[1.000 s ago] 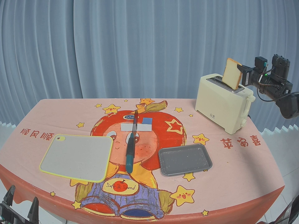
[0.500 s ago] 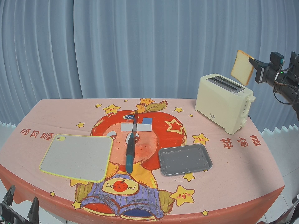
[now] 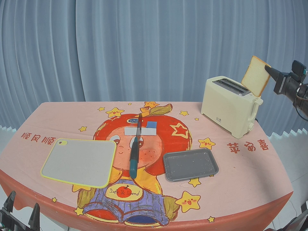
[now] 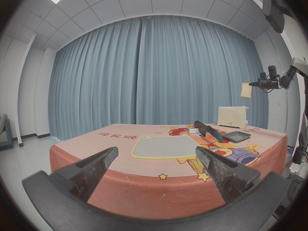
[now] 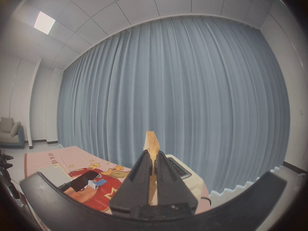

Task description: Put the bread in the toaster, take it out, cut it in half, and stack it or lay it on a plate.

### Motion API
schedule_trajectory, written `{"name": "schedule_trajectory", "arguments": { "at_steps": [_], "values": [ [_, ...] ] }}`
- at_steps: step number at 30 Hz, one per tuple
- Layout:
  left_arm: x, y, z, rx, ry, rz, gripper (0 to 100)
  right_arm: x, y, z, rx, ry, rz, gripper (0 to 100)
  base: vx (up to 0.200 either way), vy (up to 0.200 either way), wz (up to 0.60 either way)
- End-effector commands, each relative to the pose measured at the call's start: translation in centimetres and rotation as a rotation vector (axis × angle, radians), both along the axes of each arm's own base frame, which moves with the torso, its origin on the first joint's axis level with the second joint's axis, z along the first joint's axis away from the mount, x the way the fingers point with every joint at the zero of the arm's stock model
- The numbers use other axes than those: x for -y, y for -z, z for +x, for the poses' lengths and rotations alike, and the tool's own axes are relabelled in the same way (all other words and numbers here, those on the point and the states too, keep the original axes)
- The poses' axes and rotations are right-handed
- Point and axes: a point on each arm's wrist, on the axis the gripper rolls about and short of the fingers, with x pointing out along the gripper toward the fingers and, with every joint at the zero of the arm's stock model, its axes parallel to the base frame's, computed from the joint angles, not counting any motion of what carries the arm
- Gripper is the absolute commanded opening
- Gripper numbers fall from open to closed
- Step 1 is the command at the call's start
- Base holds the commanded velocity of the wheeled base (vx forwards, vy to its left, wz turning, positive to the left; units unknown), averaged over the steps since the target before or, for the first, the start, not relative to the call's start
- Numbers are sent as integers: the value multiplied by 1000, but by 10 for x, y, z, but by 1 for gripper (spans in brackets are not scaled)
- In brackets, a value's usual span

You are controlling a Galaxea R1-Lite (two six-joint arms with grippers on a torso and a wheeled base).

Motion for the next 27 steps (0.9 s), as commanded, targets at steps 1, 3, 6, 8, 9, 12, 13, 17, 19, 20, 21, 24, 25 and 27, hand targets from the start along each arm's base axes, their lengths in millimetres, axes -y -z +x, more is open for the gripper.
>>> {"name": "schedule_trajectory", "arguments": {
  "at_steps": [1,3,6,8,9,12,13,17,19,20,21,24,25,27],
  "values": [
    [0,5,0,-1,0,0,100,1,16,-23,-45,-12,4,0,0,0,0],
    [0,5,0,-1,0,0,100,1,26,-31,-76,-19,1,0,0,0,0],
    [0,5,0,-1,0,0,100,-4,46,-46,-135,-53,-15,0,0,0,0],
    [0,5,0,-1,0,0,100,-7,56,-58,-157,-74,-16,0,0,0,0],
    [0,5,0,-1,-1,0,100,-8,61,-62,-163,-86,-17,0,0,0,0],
    [0,5,0,-1,-1,0,100,-12,78,-74,-182,-118,-25,0,0,0,0],
    [0,5,0,-1,0,0,100,-12,81,-75,-183,-121,-23,0,0,0,0],
    [0,5,0,-1,-1,0,100,-11,91,-74,-178,-114,-22,0,0,0,0],
    [0,5,0,-1,-1,-2,100,-11,95,-75,-189,-114,-22,0,0,0,0],
    [0,5,0,0,-1,0,100,-11,103,-77,-207,-114,-27,0,0,0,0],
    [0,5,0,-1,-1,0,100,-10,105,-77,-208,-112,-30,0,0,0,0],
    [0,5,0,-1,-1,0,100,-11,104,-74,-196,-112,-33,0,0,0,0],
    [0,5,0,-1,-1,0,100,-12,103,-74,-185,-114,-31,0,0,0,0],
    [0,5,0,-1,0,0,100,-12,102,-74,-172,-114,-30,0,0,0,0]
  ]
}}
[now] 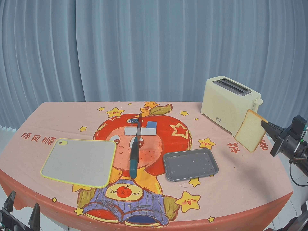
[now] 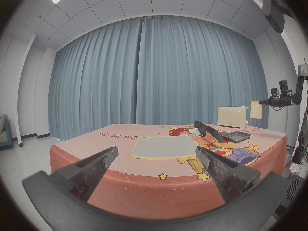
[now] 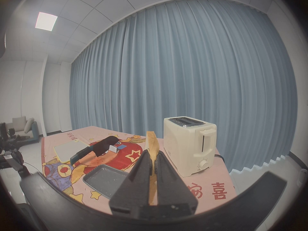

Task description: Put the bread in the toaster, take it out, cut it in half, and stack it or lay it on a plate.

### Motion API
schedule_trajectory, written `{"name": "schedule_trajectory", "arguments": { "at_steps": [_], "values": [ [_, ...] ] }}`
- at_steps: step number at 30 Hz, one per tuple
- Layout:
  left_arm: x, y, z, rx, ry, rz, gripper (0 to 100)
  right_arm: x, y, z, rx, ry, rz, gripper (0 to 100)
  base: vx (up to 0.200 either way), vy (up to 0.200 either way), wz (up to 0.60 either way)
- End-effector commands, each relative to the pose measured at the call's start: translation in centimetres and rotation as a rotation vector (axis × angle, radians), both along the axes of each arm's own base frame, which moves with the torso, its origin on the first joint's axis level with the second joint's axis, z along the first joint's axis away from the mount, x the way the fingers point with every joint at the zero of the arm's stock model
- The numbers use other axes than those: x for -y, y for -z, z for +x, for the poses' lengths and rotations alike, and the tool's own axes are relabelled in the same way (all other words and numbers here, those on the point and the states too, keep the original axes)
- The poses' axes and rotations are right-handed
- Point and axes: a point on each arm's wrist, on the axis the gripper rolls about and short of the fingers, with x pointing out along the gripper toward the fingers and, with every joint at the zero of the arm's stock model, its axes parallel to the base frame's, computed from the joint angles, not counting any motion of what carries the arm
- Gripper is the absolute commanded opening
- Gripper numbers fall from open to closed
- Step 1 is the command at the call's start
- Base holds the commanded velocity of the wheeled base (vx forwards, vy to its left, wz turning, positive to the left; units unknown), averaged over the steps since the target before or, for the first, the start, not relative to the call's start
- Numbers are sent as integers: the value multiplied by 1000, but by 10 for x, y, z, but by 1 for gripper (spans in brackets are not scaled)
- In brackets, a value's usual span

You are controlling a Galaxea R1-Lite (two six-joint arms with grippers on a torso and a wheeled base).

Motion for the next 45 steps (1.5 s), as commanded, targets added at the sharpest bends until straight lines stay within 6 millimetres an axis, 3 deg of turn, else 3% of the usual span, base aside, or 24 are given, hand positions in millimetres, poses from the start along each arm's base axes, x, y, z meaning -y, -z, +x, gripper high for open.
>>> {"name": "schedule_trajectory", "arguments": {
  "at_steps": [1,23,45],
  "values": [
    [0,5,0,-1,-1,0,100,-1,4,2,-14,-2,-5,0,0,0,0],
    [0,5,0,0,-1,-6,100,1,6,0,-15,4,-11,0,0,0,0],
    [0,5,0,-1,-1,-6,100,0,4,-1,-7,0,-11,0,0,200,0]
  ]
}}
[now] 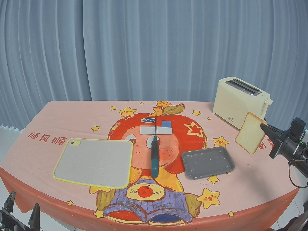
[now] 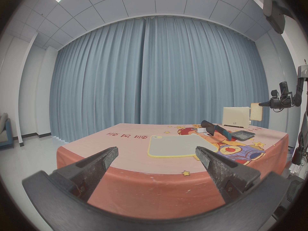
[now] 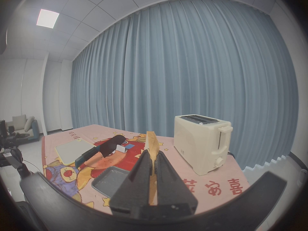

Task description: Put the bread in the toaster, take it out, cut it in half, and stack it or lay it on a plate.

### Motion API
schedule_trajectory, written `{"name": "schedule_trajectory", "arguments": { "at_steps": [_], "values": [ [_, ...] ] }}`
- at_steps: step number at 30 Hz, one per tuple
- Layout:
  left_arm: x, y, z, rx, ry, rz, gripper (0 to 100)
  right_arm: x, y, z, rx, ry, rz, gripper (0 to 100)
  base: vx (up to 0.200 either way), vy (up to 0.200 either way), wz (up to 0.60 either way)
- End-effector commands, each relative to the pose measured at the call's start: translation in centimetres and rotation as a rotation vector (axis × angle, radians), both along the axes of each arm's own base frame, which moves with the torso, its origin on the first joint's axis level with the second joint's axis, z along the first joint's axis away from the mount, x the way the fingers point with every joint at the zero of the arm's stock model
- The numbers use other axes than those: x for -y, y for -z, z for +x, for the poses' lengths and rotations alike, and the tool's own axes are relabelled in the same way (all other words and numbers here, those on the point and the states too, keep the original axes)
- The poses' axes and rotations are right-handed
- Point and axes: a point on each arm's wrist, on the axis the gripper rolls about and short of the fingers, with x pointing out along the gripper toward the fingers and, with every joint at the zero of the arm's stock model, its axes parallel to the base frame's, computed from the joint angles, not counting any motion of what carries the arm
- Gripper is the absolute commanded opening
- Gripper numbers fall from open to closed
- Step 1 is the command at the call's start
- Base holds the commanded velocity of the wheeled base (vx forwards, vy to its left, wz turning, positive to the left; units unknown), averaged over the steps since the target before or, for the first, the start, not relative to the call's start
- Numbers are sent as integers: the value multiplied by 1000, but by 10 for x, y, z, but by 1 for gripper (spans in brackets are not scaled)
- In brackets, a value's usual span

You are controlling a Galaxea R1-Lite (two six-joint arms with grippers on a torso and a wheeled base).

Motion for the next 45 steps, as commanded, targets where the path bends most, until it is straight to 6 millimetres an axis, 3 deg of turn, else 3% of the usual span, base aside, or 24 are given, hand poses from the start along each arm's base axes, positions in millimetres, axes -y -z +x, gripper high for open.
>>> {"name": "schedule_trajectory", "arguments": {
  "at_steps": [1,17,23,32,41,45],
  "values": [
    [0,5,0,0,0,0,100,0,-1,0,3,0,1,0,0,200,0],
    [0,5,0,0,0,1,100,-7,-4,-5,23,-43,5,0,0,200,0],
    [0,5,0,0,1,3,100,-7,-3,-5,18,-43,4,0,0,0,0],
    [0,5,0,0,1,3,100,-8,-5,-6,29,-47,1,0,-200,0,0],
    [0,5,0,0,0,0,100,-10,-9,-9,48,-65,3,0,0,0,0],
    [0,5,0,0,0,-2,100,-10,-8,-10,46,-67,5,0,0,200,0]
  ]
}}
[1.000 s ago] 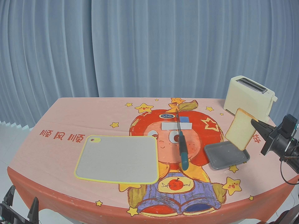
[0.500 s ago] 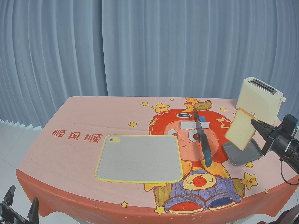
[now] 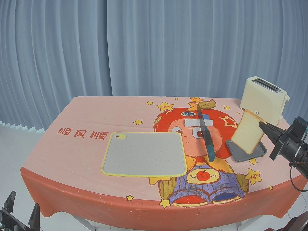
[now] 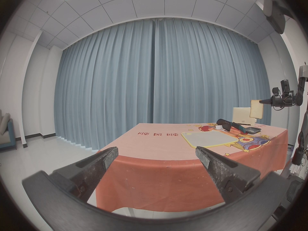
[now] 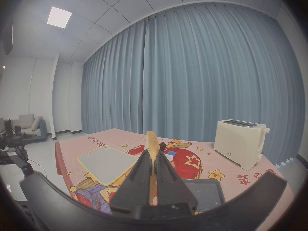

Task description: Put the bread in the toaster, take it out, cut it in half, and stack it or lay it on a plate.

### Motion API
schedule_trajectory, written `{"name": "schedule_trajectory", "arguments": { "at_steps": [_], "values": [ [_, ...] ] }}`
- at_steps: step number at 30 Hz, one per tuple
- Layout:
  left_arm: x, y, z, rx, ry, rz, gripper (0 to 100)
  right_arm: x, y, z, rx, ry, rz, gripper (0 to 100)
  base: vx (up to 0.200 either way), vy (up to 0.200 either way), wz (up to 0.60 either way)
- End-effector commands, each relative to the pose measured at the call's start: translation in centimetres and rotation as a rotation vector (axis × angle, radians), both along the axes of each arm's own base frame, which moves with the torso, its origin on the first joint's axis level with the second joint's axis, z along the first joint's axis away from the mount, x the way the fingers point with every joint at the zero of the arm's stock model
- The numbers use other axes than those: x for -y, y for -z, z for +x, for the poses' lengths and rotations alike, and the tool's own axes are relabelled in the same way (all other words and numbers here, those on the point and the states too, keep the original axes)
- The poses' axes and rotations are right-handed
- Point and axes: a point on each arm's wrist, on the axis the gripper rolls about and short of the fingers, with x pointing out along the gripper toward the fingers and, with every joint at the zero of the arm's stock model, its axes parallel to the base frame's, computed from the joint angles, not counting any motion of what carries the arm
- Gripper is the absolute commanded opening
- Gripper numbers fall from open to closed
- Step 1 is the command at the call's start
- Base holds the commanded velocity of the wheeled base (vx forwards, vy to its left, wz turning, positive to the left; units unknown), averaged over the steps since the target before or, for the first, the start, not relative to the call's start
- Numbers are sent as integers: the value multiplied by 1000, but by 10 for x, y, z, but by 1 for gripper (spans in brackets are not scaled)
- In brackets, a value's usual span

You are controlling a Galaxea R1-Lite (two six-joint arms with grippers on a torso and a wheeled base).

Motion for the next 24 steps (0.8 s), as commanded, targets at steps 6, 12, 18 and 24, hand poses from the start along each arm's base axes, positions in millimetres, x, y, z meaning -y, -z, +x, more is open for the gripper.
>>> {"name": "schedule_trajectory", "arguments": {
  "at_steps": [6,12,18,24],
  "values": [
    [0,5,0,0,-1,1,100,-5,0,-3,-4,-30,6,0,0,200,0],
    [0,5,0,0,-1,1,100,-6,0,-3,-4,-39,8,0,0,200,0],
    [0,5,0,0,-1,-1,100,-10,2,-4,-15,-65,9,0,0,200,0],
    [0,5,0,0,-1,1,100,-11,5,-5,-29,-66,14,0,0,167,0]
  ]
}}
